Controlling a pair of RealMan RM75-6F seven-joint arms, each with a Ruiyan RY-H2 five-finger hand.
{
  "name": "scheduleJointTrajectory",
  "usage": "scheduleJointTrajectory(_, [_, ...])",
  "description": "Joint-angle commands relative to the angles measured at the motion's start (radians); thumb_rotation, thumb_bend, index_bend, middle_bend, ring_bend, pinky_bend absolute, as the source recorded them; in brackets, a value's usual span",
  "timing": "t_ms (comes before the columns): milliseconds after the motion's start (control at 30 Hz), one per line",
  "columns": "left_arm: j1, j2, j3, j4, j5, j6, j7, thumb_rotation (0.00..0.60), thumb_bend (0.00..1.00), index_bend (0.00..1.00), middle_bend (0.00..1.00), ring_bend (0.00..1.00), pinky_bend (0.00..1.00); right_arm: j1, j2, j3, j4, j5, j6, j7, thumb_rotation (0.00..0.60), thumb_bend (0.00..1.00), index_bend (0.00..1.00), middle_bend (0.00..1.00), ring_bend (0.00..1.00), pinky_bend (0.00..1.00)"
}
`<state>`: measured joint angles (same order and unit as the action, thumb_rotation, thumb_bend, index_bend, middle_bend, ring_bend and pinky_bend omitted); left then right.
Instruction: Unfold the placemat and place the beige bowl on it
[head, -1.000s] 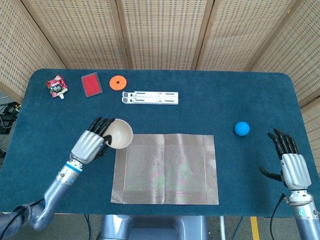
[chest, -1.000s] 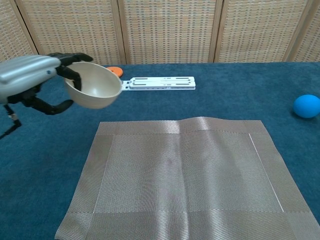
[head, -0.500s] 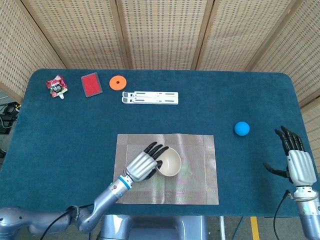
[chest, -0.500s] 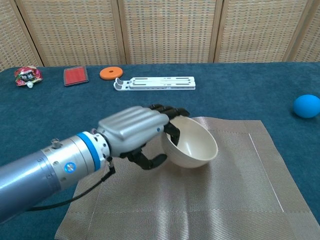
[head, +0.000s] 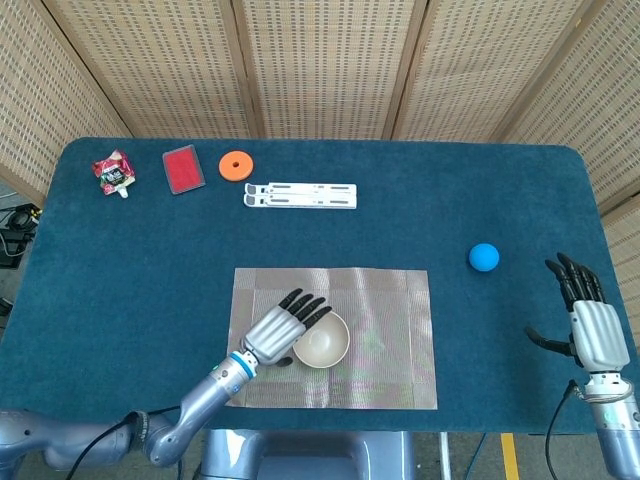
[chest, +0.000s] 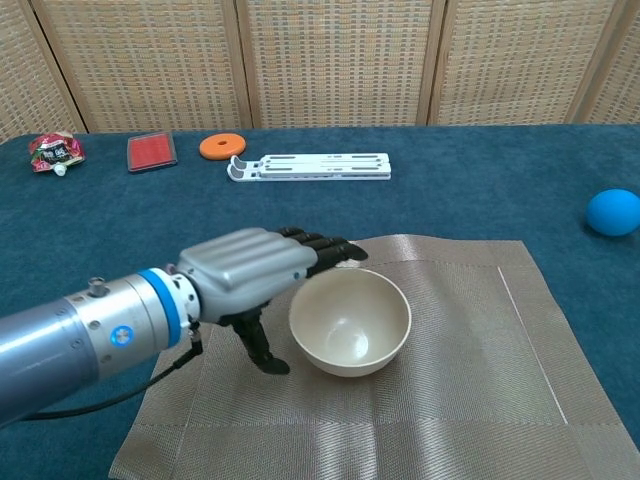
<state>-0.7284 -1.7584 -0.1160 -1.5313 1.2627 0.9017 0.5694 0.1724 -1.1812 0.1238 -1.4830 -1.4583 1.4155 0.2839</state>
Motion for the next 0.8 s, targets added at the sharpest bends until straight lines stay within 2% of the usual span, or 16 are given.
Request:
scheduleJointTrajectory(33, [0.048, 0.098, -0.002, -0.092, -0.01, 0.075, -0.031, 0.6, 0.0, 0.0, 0.0, 0.0, 0.0, -0.001, -0.002, -0.003, -0.003, -0.006, 0.005, -0.012, 0.6, 0.3, 0.12, 0.0, 0.0, 0.0])
scheduleJointTrajectory(133, [0.106, 0.194, 0.012, -0.156, 0.026, 0.171, -0.056, 0.6, 0.0, 0.0, 0.0, 0.0, 0.0, -0.002, -0.006, -0.007, -0.004, -0.011, 0.008, -0.034, 0.6, 0.27, 0.12, 0.0, 0.0, 0.0])
scheduleJointTrajectory(267, [0.182, 0.288, 0.041, -0.184, 0.071, 0.291, -0.068, 0.6, 0.0, 0.0, 0.0, 0.0, 0.0, 0.0, -0.007, -0.016, -0.012, -0.015, -0.002, -0.06, 0.6, 0.14, 0.1, 0.0, 0.0, 0.0])
scheduleJointTrajectory(367, [0.269, 0.391, 0.085, -0.206, 0.104, 0.397, -0.115, 0.6, 0.0, 0.0, 0.0, 0.0, 0.0, 0.002, -0.004, -0.027, -0.027, -0.031, -0.005, -0.09, 0.6, 0.06, 0.07, 0.0, 0.0, 0.0])
scheduleJointTrajectory(567, [0.397, 0.529, 0.14, -0.204, 0.099, 0.514, -0.19, 0.6, 0.0, 0.0, 0.0, 0.0, 0.0, 0.003, 0.003, -0.05, -0.054, -0.052, -0.015, -0.161, 0.6, 0.04, 0.02, 0.0, 0.0, 0.0])
scheduleJointTrajectory(800, [0.524, 0.596, 0.164, -0.162, 0.107, 0.638, -0.311, 0.6, 0.0, 0.0, 0.0, 0.0, 0.0, 0.007, 0.018, -0.068, -0.088, -0.04, -0.054, -0.223, 0.6, 0.04, 0.0, 0.0, 0.0, 0.0])
